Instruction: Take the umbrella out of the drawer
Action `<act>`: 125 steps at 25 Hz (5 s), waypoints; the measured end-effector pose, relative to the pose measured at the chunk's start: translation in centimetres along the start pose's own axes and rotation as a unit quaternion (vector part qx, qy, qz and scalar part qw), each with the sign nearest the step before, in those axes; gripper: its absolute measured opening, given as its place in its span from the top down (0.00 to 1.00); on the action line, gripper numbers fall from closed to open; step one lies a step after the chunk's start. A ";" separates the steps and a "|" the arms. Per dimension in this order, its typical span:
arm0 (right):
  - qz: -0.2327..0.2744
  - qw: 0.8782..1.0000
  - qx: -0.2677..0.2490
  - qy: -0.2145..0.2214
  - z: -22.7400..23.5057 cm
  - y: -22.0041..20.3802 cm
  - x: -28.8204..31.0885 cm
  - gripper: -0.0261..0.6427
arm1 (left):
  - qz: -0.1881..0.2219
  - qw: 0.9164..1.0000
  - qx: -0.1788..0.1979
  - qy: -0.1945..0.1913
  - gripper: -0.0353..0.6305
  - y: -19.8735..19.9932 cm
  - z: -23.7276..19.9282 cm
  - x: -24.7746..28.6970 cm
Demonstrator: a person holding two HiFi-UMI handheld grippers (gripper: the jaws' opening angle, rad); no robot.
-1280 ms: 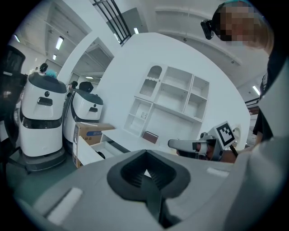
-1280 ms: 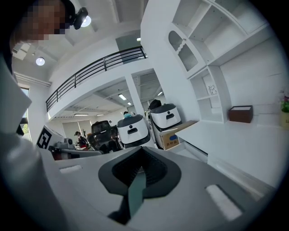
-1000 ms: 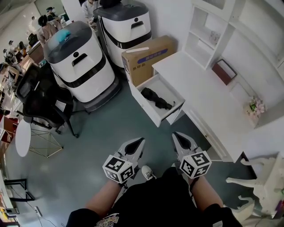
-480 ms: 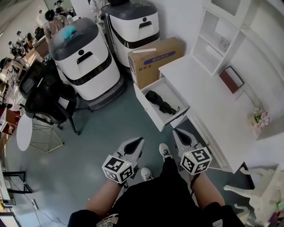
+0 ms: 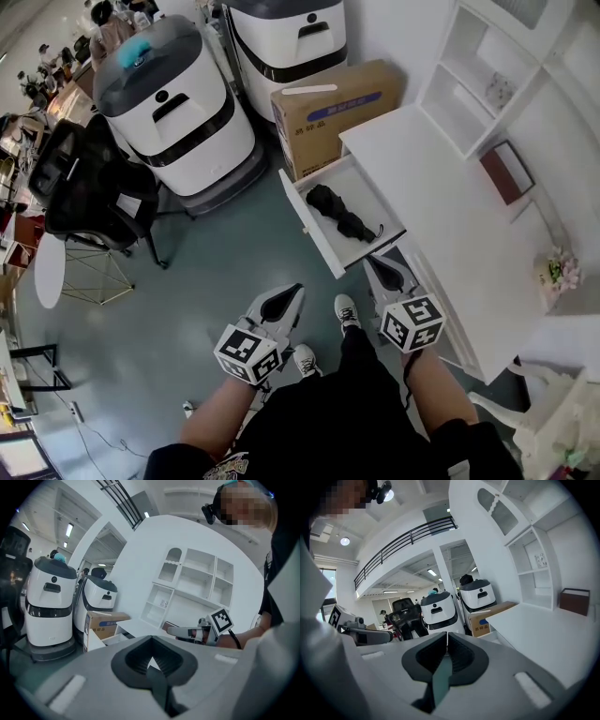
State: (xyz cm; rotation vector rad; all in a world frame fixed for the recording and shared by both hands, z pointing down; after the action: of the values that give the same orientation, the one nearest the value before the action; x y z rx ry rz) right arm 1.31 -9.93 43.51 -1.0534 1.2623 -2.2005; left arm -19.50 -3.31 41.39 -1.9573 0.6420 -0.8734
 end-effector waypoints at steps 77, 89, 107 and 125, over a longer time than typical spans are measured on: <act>-0.398 0.900 -0.175 0.031 20.2 -17.7 33.9 0.51 | -0.065 0.993 -0.094 0.040 0.95 -7.4 -8.1 13.5; -0.401 0.899 -0.174 0.036 20.3 -17.8 34.1 0.51 | -0.072 0.991 -0.100 0.043 0.95 -7.6 -7.5 12.9; -0.346 0.925 -0.152 0.037 19.4 -15.4 32.2 0.53 | -0.065 0.992 -0.090 0.055 0.95 -7.4 -5.8 10.7; -0.204 0.975 -0.081 0.028 14.3 -5.6 24.7 0.54 | -0.046 0.997 -0.049 0.041 0.95 -4.5 -4.2 6.9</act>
State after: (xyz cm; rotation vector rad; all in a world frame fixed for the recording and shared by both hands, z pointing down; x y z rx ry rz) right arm -3.36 -31.08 62.97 -1.4322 1.3687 -2.4704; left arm -18.06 -8.20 49.09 -2.0598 0.6576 -0.9991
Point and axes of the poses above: the fingertips, and each gripper's own axes: x forward along the fingers, z to its right, y out of its top, the point moved 7 cm from there along -x, backward along the fingers, and after that the axes turned 4 degrees about -z, right-handed, at the moved point
